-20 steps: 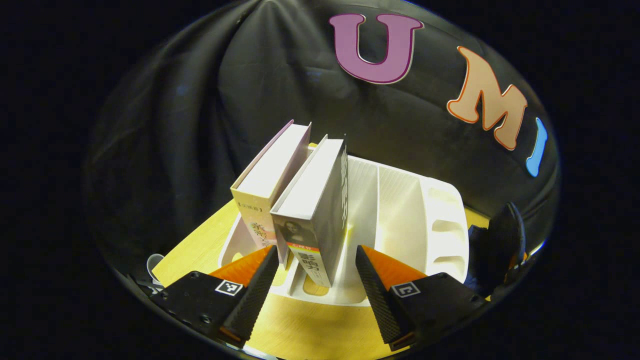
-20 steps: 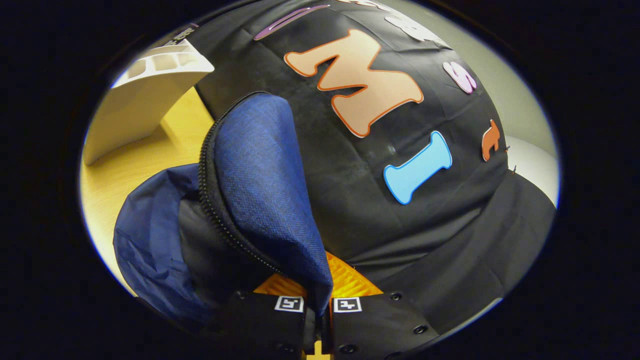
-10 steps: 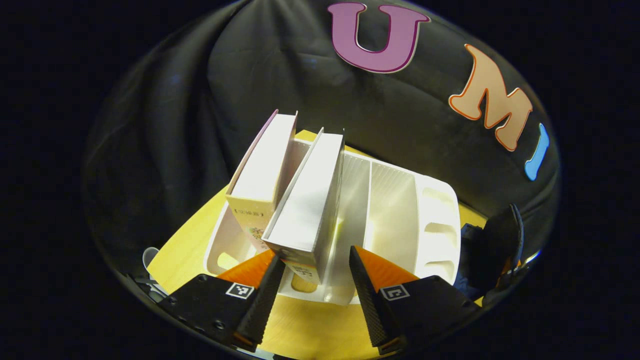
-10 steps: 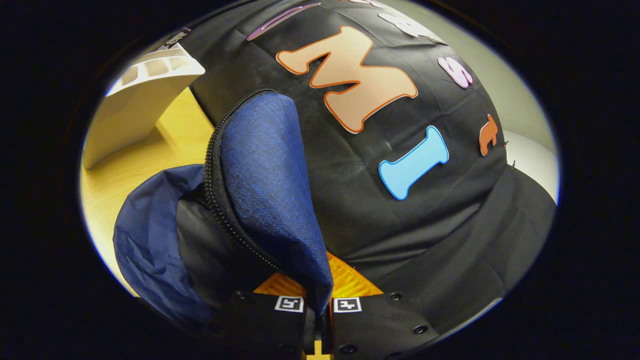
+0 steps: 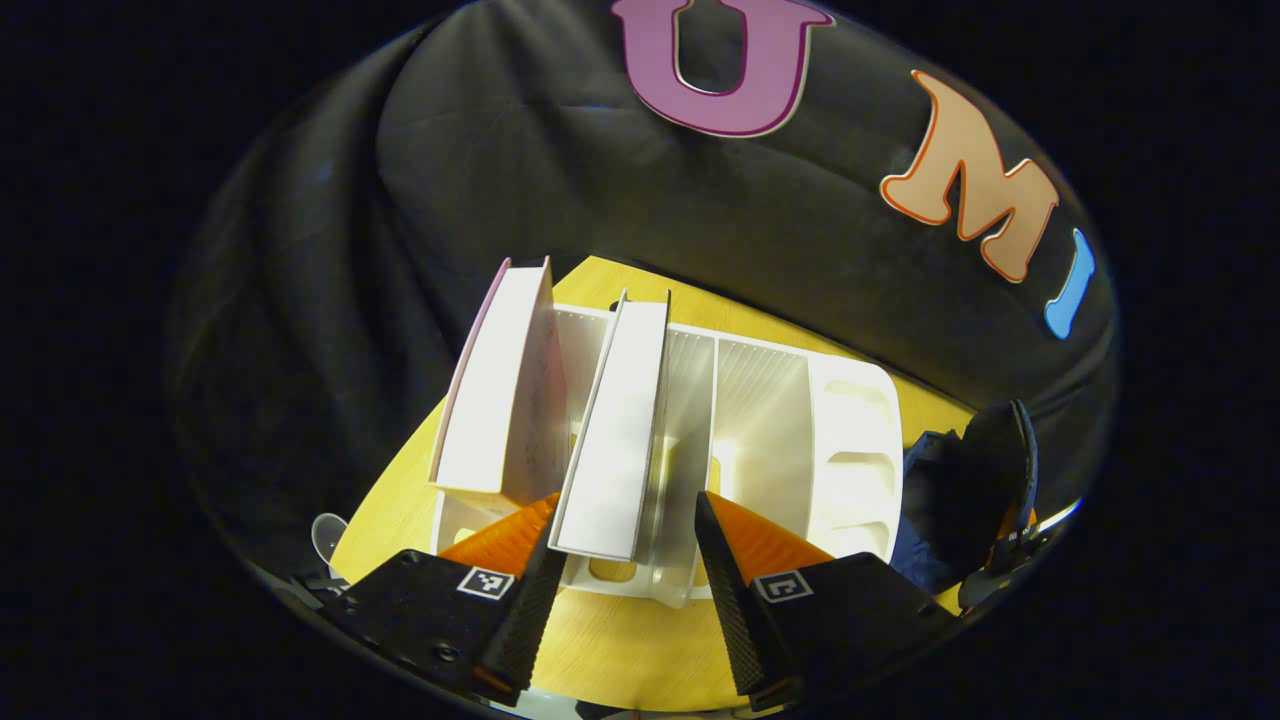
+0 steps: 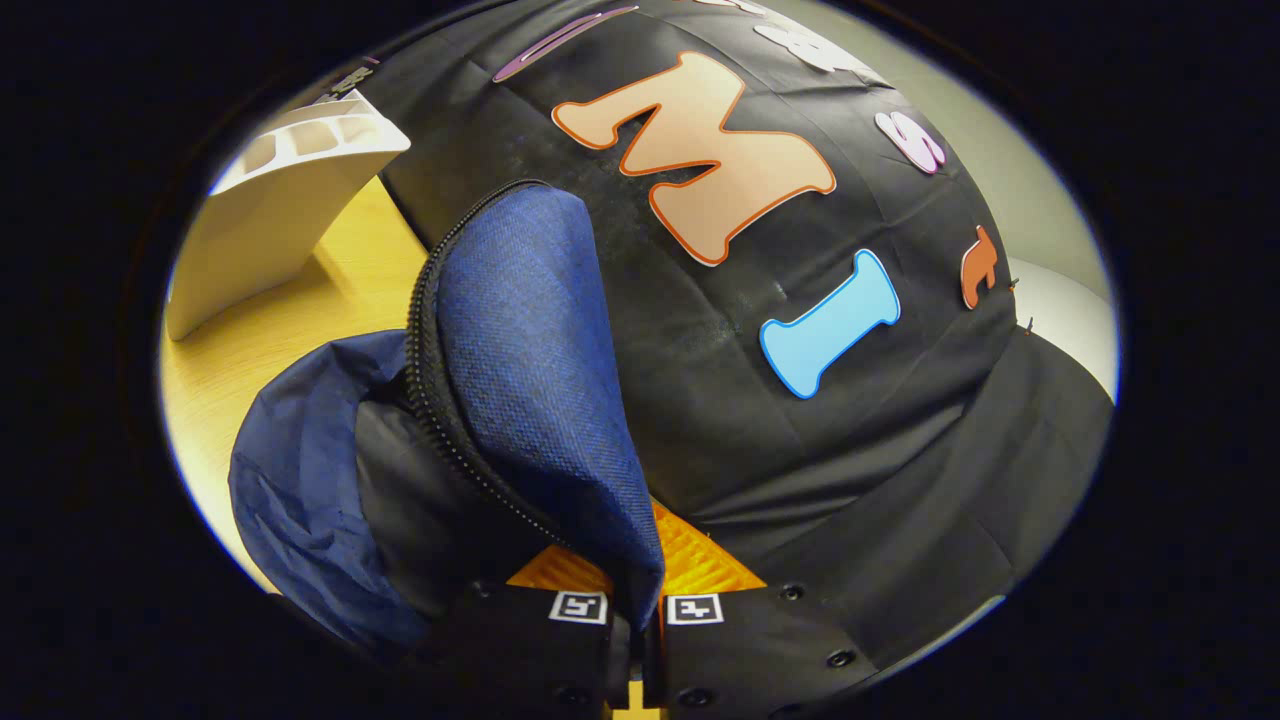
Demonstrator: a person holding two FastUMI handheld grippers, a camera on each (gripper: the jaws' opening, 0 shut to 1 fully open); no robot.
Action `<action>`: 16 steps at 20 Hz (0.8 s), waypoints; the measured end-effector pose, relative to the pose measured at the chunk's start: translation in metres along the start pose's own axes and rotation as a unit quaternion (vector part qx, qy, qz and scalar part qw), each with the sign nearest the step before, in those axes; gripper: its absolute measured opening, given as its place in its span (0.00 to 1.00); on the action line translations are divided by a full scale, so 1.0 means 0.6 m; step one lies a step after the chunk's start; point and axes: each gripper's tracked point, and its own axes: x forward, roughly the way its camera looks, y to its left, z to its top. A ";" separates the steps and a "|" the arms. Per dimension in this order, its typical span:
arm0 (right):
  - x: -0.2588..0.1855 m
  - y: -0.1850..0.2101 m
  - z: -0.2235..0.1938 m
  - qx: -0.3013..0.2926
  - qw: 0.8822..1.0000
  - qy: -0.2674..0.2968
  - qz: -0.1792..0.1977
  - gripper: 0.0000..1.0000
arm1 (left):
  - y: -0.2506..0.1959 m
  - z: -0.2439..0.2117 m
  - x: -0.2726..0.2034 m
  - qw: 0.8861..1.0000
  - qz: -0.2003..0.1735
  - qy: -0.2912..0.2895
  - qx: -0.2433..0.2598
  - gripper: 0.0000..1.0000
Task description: Open the schoolbag, grab two books from the bookshelf and put them into the schoolbag.
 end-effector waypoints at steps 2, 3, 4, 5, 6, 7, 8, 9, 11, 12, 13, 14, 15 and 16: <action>-0.002 0.002 -0.003 0.001 1.000 -0.001 0.002 0.08 | -0.007 0.002 0.002 1.000 -0.007 0.020 0.012 0.71; -0.001 0.002 -0.002 0.001 1.000 -0.002 0.003 0.08 | -0.010 -0.001 0.004 0.999 -0.013 0.033 0.020 0.76; -0.001 0.001 -0.003 0.001 1.000 -0.003 0.005 0.07 | -0.010 -0.001 0.006 0.998 -0.018 0.048 0.031 0.71; -0.003 0.002 -0.003 0.001 1.000 -0.004 0.006 0.07 | -0.010 -0.003 0.009 0.997 -0.022 0.063 0.042 0.71; -0.002 0.002 -0.004 0.001 1.000 -0.004 0.007 0.08 | -0.006 -0.004 0.011 0.995 -0.023 0.080 0.053 0.75; -0.003 0.001 -0.004 0.002 1.000 -0.004 0.008 0.08 | -0.006 -0.002 0.012 0.994 -0.026 0.092 0.061 0.70; -0.002 0.002 -0.005 0.003 1.000 -0.005 0.009 0.07 | -0.007 -0.002 0.012 0.992 -0.028 0.105 0.064 0.69; -0.002 0.002 -0.005 0.002 1.000 -0.005 0.010 0.07 | -0.005 -0.003 0.010 0.990 -0.029 0.120 0.065 0.68; -0.002 0.003 -0.004 0.002 1.000 -0.006 0.012 0.07 | -0.005 -0.008 0.003 0.986 -0.034 0.152 0.057 0.68; -0.002 0.004 -0.006 0.000 1.000 -0.007 0.013 0.08 | -0.004 -0.011 0.000 0.983 -0.036 0.173 0.052 0.63; -0.001 0.006 -0.007 -0.002 1.000 -0.007 0.014 0.07 | -0.006 -0.009 -0.007 0.980 -0.040 0.190 0.050 0.65; -0.001 0.007 -0.007 -0.003 1.000 -0.007 0.015 0.07 | -0.004 -0.007 -0.004 0.978 -0.040 0.201 0.049 0.60; -0.002 0.009 -0.006 -0.004 1.000 -0.008 0.016 0.07 | -0.004 -0.006 -0.006 0.975 -0.041 0.214 0.045 0.57; -0.002 0.010 -0.006 -0.006 1.000 -0.008 0.017 0.07 | -0.007 -0.008 -0.007 0.972 -0.041 0.229 0.038 0.54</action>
